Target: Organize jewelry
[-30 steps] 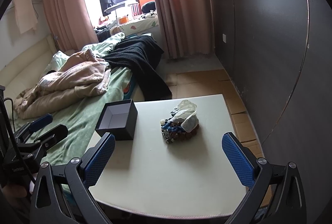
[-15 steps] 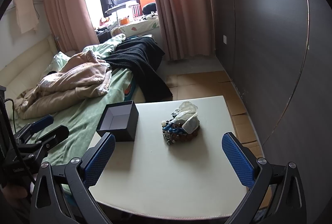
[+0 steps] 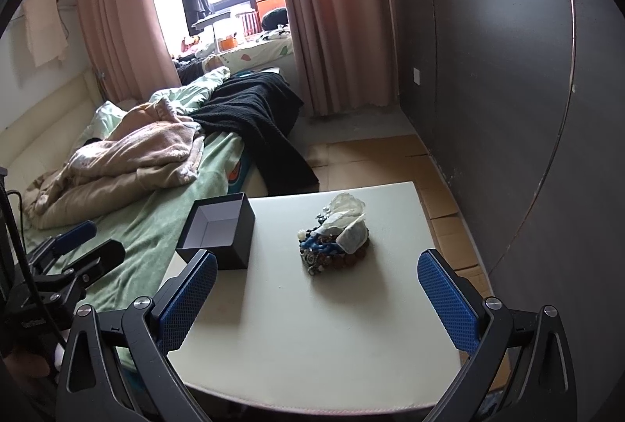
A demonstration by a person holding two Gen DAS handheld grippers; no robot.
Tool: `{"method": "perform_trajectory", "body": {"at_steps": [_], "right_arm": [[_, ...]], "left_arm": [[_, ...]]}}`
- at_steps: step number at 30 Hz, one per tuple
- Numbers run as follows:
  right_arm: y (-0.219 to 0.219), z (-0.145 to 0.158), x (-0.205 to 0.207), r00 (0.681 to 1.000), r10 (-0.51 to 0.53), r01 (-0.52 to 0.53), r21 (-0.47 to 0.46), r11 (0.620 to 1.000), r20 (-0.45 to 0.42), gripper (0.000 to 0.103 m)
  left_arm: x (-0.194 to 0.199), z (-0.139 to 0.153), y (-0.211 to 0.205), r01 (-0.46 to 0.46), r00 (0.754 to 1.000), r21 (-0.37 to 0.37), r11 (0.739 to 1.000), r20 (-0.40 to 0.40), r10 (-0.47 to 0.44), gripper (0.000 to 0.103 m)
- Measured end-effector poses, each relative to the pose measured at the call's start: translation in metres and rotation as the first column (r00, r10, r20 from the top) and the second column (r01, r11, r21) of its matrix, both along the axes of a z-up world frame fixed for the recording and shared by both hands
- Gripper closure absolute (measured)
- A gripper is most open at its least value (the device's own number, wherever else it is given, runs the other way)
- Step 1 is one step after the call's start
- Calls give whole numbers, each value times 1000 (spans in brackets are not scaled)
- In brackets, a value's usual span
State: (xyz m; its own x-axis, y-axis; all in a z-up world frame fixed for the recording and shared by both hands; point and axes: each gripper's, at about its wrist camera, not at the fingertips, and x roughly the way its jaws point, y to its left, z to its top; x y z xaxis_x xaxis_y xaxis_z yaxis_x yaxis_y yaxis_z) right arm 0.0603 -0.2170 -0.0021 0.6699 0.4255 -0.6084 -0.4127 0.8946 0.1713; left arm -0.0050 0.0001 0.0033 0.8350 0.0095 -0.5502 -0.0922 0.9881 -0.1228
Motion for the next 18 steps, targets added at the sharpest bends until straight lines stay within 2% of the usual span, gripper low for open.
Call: {"method": "perform_trajectory", "body": {"at_steps": [11, 15, 18], "right_arm": [[-1, -1, -1, 1000, -2, 1, -2, 1000, -13, 0], [-7, -5, 5, 997, -67, 67, -5, 998, -30, 0], [-12, -10, 13, 995, -76, 78, 26, 997, -60, 0]], "left_arm": [[2, -1, -2, 3, 1000, -4, 1000, -1, -3, 1], [6, -5, -3, 6, 1000, -20, 1000, 8, -6, 1], [14, -12, -3, 9, 1000, -42, 999, -4, -9, 1]]}}
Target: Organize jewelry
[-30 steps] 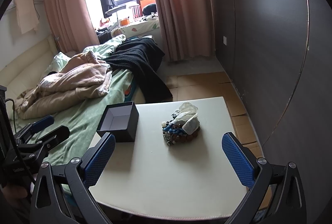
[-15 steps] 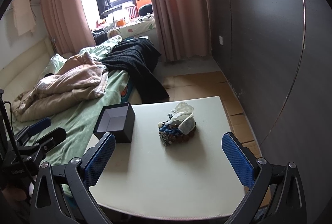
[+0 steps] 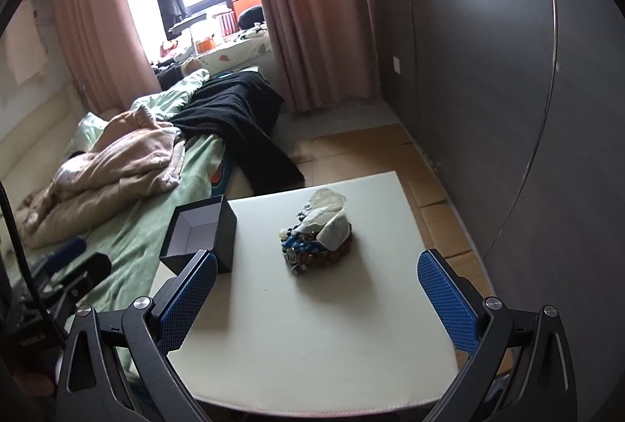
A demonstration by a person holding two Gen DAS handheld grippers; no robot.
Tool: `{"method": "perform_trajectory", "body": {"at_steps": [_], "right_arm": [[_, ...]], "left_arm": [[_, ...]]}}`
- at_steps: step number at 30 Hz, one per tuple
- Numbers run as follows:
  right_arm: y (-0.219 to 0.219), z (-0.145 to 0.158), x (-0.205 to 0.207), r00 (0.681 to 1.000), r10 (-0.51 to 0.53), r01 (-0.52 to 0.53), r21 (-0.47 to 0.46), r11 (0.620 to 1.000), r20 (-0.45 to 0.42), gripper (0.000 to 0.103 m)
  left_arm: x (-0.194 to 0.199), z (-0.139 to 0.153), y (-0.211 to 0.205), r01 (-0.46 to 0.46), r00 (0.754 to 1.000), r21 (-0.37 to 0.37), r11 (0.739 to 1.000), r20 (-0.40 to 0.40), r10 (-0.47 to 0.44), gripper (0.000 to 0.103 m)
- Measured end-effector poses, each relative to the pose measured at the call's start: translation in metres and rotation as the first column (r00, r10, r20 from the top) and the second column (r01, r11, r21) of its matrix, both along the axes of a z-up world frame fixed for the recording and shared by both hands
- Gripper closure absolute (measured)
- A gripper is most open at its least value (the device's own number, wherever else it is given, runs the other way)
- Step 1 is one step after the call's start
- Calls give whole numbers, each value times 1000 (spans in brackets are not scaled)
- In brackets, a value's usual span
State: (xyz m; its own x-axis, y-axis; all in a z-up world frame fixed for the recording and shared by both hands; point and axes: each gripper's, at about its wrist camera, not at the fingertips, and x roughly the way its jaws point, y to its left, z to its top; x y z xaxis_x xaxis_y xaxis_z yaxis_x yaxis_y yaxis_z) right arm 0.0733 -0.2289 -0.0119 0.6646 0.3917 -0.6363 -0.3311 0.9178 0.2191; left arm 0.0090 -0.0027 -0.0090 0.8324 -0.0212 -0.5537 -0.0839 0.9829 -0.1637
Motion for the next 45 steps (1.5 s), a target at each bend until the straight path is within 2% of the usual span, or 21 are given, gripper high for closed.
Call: {"method": "perform_trajectory", "body": {"at_steps": [4, 9, 12, 17, 23, 29, 37, 40, 45], "right_arm": [[-9, -9, 11, 999, -27, 29, 50, 998, -40, 0], [-29, -29, 35, 986, -79, 105, 173, 979, -148, 0], [-39, -42, 49, 969, -108, 159, 228, 961, -221, 7], [-43, -49, 63, 962, -117, 183, 266, 946, -245, 7], [-52, -66, 92, 946, -136, 231, 317, 920, -294, 7], [-63, -86, 114, 912, -149, 294, 356, 887, -382, 7], [-78, -99, 123, 874, -177, 369, 381, 848, -453, 7], [-86, -103, 128, 859, -194, 397, 376, 838, -474, 7], [-93, -112, 133, 833, -204, 433, 377, 819, -515, 7]], "left_arm": [[13, -11, -2, 6, 1000, -33, 999, -14, -7, 1], [31, -18, -7, 41, 999, -67, 997, -28, -43, 3], [45, -22, -12, 64, 997, -85, 994, -44, -68, 8], [68, -28, -22, 98, 993, -117, 988, -51, -105, 12], [100, -36, -37, 127, 987, -101, 987, -85, -136, 14], [124, -47, -53, 156, 976, -85, 984, -136, -167, 15], [161, -64, -75, 192, 954, -67, 979, -222, -202, 22], [174, -71, -85, 199, 947, -56, 978, -246, -207, 31], [193, -86, -99, 222, 937, -16, 975, -274, -218, 32]]}}
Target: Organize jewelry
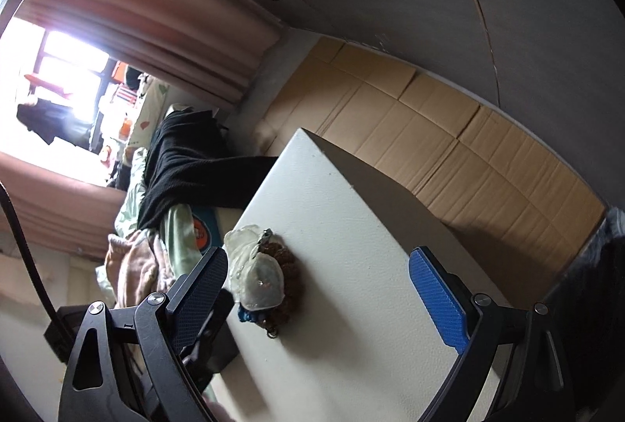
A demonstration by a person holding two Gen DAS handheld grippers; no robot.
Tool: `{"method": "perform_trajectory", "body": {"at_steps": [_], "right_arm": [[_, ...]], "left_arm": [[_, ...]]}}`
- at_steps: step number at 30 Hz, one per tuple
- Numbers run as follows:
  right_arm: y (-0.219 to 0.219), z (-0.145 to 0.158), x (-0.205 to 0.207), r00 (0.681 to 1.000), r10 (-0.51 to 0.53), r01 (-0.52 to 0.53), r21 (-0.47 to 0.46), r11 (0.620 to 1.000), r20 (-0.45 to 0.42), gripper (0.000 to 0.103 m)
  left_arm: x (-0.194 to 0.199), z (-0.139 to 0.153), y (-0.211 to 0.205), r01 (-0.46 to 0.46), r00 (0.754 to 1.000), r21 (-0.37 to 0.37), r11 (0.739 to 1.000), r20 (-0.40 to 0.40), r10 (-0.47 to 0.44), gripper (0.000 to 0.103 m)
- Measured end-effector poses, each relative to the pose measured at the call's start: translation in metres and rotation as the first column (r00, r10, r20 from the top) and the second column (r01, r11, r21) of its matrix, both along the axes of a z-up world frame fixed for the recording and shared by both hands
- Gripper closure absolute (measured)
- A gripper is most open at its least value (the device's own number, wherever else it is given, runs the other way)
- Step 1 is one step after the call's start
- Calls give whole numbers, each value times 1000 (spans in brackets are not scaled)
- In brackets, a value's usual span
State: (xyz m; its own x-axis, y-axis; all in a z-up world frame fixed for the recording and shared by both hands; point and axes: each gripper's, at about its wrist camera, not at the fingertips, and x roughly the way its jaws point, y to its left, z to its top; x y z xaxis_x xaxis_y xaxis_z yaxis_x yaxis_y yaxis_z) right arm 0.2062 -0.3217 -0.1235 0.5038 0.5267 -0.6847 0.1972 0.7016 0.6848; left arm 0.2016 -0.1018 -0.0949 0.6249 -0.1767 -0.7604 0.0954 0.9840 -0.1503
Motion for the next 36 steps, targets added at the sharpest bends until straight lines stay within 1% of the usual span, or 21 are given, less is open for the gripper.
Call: {"method": "perform_trajectory", "body": {"at_steps": [2, 3, 4, 5, 6, 7, 8, 9, 10, 13, 15, 16, 17, 19, 20, 21, 26, 28, 30, 34, 36], "right_arm": [[-2, -2, 2, 1000, -4, 4, -1, 1000, -11, 7], [-1, -3, 3, 1000, -3, 3, -3, 1000, -13, 8], [-1, -3, 4, 1000, 1, -1, -7, 1000, -17, 7], [0, -3, 4, 1000, 4, -4, -10, 1000, -18, 8], [1, -3, 6, 1000, 6, -6, -15, 1000, -17, 8], [2, -3, 7, 1000, 7, -8, -21, 1000, -17, 8], [3, -3, 7, 1000, 9, -10, -25, 1000, -18, 8], [6, -4, 8, 1000, 14, -15, -28, 1000, -20, 7], [8, -4, 9, 1000, 19, -19, -28, 999, -22, 8], [15, -6, 11, 999, 37, -37, -33, 999, -20, 8], [21, -5, 13, 998, 58, -58, -24, 998, -14, 9], [24, -5, 13, 998, 69, -70, -13, 997, -11, 11], [28, -6, 14, 997, 83, -83, 0, 997, -8, 17], [35, -9, 15, 994, 106, -106, 23, 994, -11, 19], [38, -11, 15, 993, 114, -114, 34, 993, -12, 23], [43, -13, 15, 992, 124, -124, 43, 991, -14, 29], [67, -19, 16, 985, 172, -171, 49, 984, -17, 40], [77, -20, 17, 982, 191, -190, 53, 980, -11, 43], [86, -20, 19, 979, 205, -204, 33, 978, -5, 47], [103, -19, 25, 974, 225, -224, -48, 973, 14, 50], [111, -22, 28, 970, 245, -243, -78, 967, 10, 59]], "left_arm": [[6, -8, -4, 4, 1000, 9, 1000, -9, -4, 34], [8, -13, -6, 6, 1000, 23, 1000, -16, -6, 39], [10, -16, -6, 4, 1000, 39, 999, -20, -3, 47], [12, -19, -7, -1, 1000, 53, 999, -22, 2, 52], [14, -21, -6, -7, 1000, 74, 997, -24, 9, 63], [15, -23, -5, -11, 1000, 80, 997, -26, 13, 76], [16, -24, -3, -16, 1000, 75, 997, -26, 18, 83], [15, -24, 1, -27, 999, 58, 998, -24, 29, 92], [15, -24, 5, -35, 999, 43, 998, -19, 36, 98], [9, -15, 19, -58, 998, -13, 998, 4, 58, 102], [4, -8, 27, -69, 997, -45, 997, 18, 70, 102], [2, -4, 31, -74, 997, -58, 996, 28, 76, 102], [-3, 1, 36, -82, 996, -71, 994, 39, 85, 102], [-7, 8, 41, -91, 994, -90, 992, 53, 96, 102], [-11, 12, 44, -95, 993, -98, 991, 61, 102, 102], [-13, 15, 48, -100, 992, -104, 989, 69, 108, 102], [-23, 25, 63, -124, 987, -136, 983, 88, 136, 102], [-28, 28, 71, -140, 984, -159, 977, 91, 156, 102], [-33, 31, 77, -150, 981, -174, 973, 94, 168, 102], [-39, 36, 88, -169, 976, -204, 964, 99, 192, 102], [-41, 38, 94, -169, 976, -210, 963, 103, 194, 102]]}}
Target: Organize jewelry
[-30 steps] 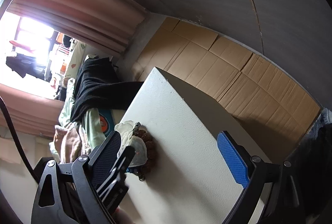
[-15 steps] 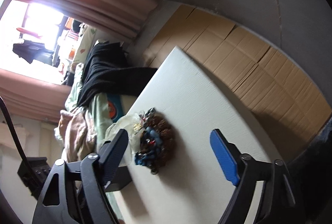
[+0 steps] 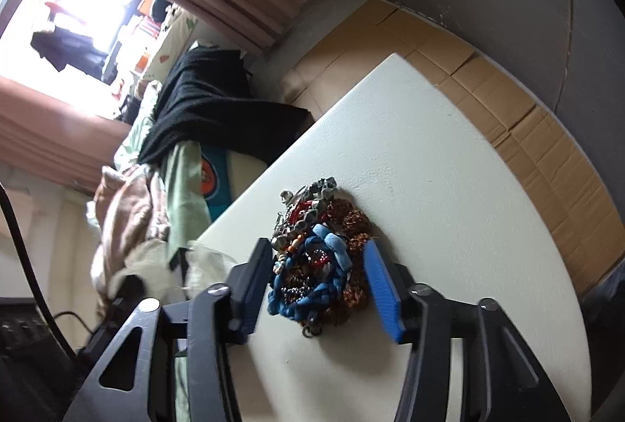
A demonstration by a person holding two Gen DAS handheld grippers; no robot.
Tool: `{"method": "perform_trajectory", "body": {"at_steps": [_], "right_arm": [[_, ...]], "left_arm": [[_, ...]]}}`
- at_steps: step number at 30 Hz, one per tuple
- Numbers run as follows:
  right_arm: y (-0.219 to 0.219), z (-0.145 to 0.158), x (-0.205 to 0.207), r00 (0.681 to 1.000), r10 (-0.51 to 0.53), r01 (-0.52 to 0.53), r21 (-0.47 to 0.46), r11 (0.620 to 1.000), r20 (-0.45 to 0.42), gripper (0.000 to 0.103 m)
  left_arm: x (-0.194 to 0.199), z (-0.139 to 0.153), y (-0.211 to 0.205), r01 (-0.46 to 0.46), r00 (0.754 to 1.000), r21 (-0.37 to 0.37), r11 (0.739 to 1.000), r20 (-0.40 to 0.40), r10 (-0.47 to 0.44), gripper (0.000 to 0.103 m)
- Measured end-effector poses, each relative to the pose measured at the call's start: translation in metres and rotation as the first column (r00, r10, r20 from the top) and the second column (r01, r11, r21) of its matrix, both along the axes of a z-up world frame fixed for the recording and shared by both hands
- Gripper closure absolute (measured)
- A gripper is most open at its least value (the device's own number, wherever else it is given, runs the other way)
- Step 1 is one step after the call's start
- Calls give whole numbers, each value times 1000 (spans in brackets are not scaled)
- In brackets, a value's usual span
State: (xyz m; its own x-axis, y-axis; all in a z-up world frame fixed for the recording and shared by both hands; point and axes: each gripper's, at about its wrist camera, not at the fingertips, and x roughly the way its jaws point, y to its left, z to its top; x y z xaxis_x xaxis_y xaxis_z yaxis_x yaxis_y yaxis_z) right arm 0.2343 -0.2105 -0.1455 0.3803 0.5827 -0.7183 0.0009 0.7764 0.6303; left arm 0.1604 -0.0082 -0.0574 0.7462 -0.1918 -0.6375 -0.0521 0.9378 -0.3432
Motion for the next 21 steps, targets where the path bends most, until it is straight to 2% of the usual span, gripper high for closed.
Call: {"method": "perform_trajectory", "body": {"at_steps": [5, 8, 13, 21], "right_arm": [[13, -6, 6, 1000, 9, -7, -109, 994, 14, 65], [12, -6, 8, 999, 18, -14, -134, 991, 34, 92], [9, 1, 1, 998, 19, -13, -108, 994, 56, 92], [12, 37, -17, 986, 29, -24, -27, 999, 167, 92]], "left_arm": [[-1, -1, 16, -19, 1000, -15, 1000, -10, 19, 102], [-4, 2, 28, -35, 999, -23, 999, -6, 35, 102], [-14, 7, 44, -65, 998, -28, 998, 3, 65, 102], [-29, 21, 69, -105, 994, -32, 994, 30, 106, 102]]}}
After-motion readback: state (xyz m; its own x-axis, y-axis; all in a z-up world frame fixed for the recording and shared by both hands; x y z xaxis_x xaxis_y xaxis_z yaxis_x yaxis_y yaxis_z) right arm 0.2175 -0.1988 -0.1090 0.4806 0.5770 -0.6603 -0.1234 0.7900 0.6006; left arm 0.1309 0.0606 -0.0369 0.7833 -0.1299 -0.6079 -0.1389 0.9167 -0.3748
